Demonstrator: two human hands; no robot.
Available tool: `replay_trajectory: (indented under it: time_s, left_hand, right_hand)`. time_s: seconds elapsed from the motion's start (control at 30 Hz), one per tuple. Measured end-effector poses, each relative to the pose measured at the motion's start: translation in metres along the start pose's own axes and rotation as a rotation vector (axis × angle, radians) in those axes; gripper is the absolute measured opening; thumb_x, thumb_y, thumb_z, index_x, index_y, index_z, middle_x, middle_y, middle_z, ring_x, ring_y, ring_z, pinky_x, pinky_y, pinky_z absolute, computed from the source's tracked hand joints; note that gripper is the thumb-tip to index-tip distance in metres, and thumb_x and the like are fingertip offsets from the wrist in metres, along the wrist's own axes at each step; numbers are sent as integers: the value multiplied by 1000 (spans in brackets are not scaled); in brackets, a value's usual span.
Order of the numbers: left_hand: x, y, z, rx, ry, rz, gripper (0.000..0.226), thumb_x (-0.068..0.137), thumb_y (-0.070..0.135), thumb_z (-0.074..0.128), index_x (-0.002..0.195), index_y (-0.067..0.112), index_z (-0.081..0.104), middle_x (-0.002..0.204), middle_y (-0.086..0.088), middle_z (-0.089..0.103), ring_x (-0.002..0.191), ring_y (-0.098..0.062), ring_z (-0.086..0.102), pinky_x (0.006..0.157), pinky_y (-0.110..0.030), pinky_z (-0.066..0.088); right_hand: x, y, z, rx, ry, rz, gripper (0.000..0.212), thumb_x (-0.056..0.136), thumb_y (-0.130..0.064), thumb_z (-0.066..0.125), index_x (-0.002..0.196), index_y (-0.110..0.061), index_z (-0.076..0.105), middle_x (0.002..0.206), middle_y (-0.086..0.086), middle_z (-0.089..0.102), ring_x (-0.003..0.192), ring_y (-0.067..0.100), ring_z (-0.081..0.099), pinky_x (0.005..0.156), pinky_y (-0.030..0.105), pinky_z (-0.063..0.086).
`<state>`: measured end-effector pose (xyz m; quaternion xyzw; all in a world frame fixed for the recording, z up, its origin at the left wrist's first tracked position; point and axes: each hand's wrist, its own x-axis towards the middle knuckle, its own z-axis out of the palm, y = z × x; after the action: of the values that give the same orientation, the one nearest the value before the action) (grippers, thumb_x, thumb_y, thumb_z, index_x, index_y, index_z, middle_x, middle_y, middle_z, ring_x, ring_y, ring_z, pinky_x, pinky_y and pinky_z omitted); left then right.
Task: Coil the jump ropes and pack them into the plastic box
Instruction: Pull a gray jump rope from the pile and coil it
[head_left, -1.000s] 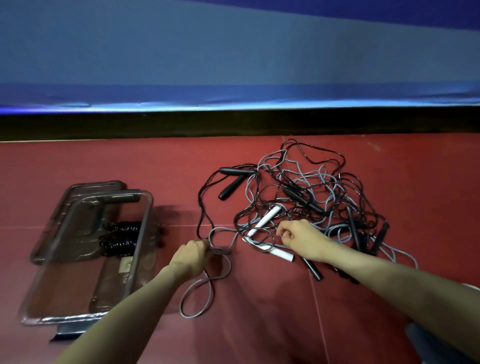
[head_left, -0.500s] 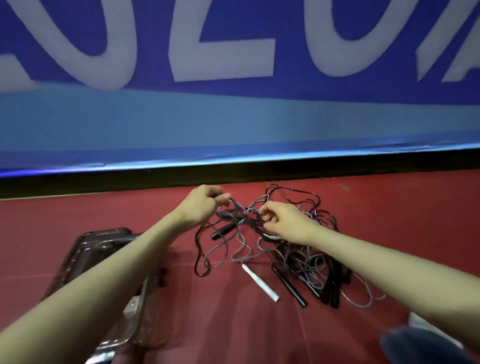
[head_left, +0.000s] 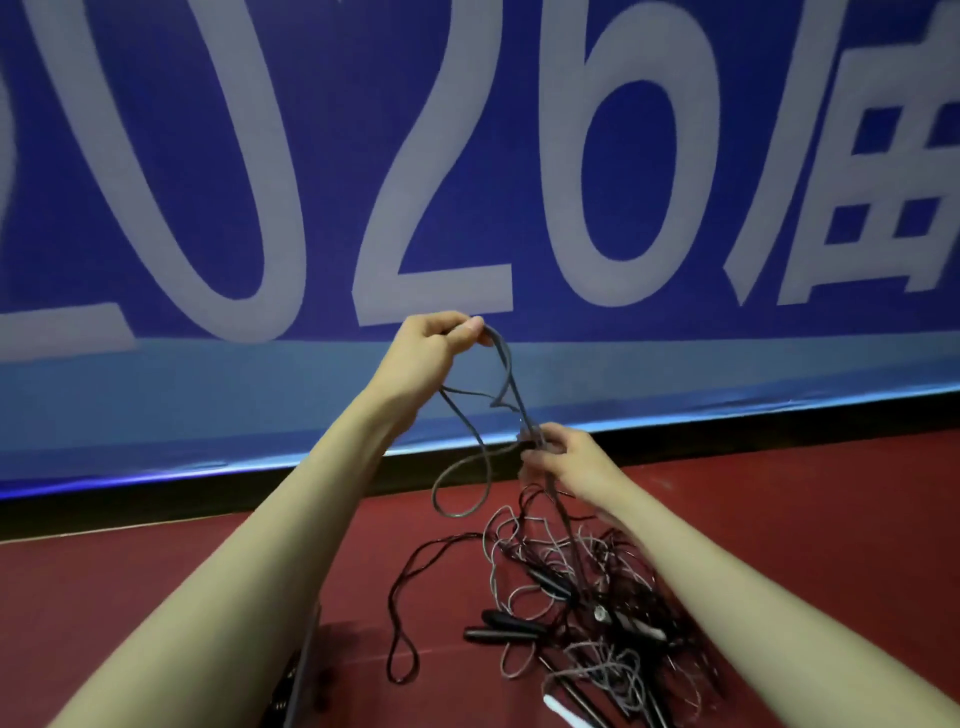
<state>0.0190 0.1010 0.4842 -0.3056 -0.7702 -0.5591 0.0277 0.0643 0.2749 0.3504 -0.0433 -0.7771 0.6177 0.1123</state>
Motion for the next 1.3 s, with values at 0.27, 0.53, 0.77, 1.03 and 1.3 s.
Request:
replay_trajectory:
  time_s: [0.27, 0.53, 0.77, 1.03, 1.3]
  left_hand:
    - [-5, -2, -11, -395, 277, 9, 30, 99, 26, 50, 82, 19, 74, 55, 8, 33, 60, -10, 28, 62, -26, 24]
    - [-24, -52, -37, -409, 338, -112, 28, 99, 24, 48, 88, 12, 71, 51, 15, 31, 53, -6, 27, 58, -23, 22]
    - [-44, -85, -65, 77, 169, -150, 20, 96, 25, 55, 83, 21, 70, 74, 12, 64, 76, -9, 53, 76, -25, 40]
    - [-40, -102, -56, 377, -94, -199, 18, 89, 32, 64, 102, 43, 61, 111, 12, 68, 104, -7, 60, 97, -34, 42]
    - [-37, -56, -21, 122, -198, 17, 38, 95, 30, 58, 133, 31, 52, 127, 18, 58, 117, 3, 51, 96, -16, 39]
  right_hand:
    - [-6, -13, -16, -177, -41, -82, 16, 96, -15, 58, 89, -4, 68, 73, 3, 71, 72, 11, 67, 82, 29, 51]
    - [-1, -8, -22, -281, 141, -122, 21, 91, -15, 63, 73, -11, 72, 71, 6, 73, 75, 26, 69, 78, 40, 50]
    - [5, -64, -39, -174, 271, -279, 21, 91, -9, 63, 72, -12, 69, 62, 3, 63, 62, 12, 60, 72, 30, 50]
    - [-4, -104, -21, -352, 238, -450, 13, 90, -9, 64, 83, -16, 72, 68, 0, 63, 58, 2, 52, 64, 18, 46]
    - [-6, -95, 1, -525, 120, -437, 14, 93, -13, 61, 92, -16, 74, 78, 1, 66, 71, 11, 57, 66, 21, 45]
